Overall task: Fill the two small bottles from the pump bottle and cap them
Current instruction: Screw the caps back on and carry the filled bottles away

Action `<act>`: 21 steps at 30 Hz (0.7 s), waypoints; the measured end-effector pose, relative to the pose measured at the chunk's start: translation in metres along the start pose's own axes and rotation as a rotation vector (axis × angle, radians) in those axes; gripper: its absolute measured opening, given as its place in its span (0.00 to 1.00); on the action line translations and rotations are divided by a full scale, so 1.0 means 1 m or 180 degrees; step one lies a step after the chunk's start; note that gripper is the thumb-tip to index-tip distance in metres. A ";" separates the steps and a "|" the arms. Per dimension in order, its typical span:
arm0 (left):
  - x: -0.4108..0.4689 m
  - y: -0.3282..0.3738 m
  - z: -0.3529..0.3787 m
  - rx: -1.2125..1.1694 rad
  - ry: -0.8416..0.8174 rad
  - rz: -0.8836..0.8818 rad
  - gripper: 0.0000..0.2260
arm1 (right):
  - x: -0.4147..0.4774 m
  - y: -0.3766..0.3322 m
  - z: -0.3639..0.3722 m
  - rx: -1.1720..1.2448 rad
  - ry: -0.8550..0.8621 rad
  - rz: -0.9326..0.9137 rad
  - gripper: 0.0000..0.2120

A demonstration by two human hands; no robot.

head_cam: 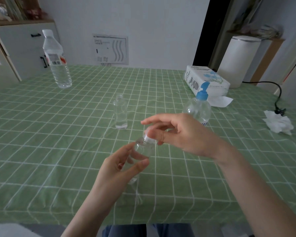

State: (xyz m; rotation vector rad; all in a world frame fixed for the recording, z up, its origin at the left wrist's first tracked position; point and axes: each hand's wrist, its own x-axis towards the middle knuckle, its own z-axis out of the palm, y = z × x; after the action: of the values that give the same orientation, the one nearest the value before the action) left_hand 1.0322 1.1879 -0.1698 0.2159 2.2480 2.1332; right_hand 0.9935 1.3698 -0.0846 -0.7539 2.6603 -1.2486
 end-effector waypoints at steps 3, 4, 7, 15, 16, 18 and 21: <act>0.003 0.003 0.001 0.0006 -0.0028 0.0045 0.21 | -0.003 0.002 0.000 -0.0034 0.0128 -0.0098 0.15; 0.004 0.003 0.002 0.0022 -0.0043 0.0063 0.21 | -0.002 0.001 0.001 -0.0092 0.0261 -0.0092 0.14; 0.003 0.003 0.004 0.0047 -0.0056 0.0088 0.21 | 0.001 0.000 0.004 -0.0456 0.0568 -0.0024 0.23; 0.004 0.006 0.002 0.0039 -0.0015 0.0068 0.23 | -0.001 0.005 0.005 0.0042 0.0399 -0.0122 0.11; 0.004 0.006 0.003 0.0040 -0.0034 0.0075 0.22 | 0.000 0.004 0.007 0.0014 0.0510 -0.0108 0.13; 0.003 0.006 0.003 0.0034 -0.0062 0.0080 0.20 | 0.001 0.003 0.008 -0.0058 0.0556 -0.0037 0.19; 0.004 0.005 0.001 0.0024 -0.0022 0.0085 0.24 | -0.002 0.003 0.005 0.0105 0.0391 -0.0126 0.14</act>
State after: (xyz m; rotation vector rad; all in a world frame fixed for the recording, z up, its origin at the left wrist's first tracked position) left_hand 1.0291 1.1894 -0.1650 0.2543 2.2625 2.1339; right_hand 0.9954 1.3684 -0.0901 -0.7523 2.7252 -1.3883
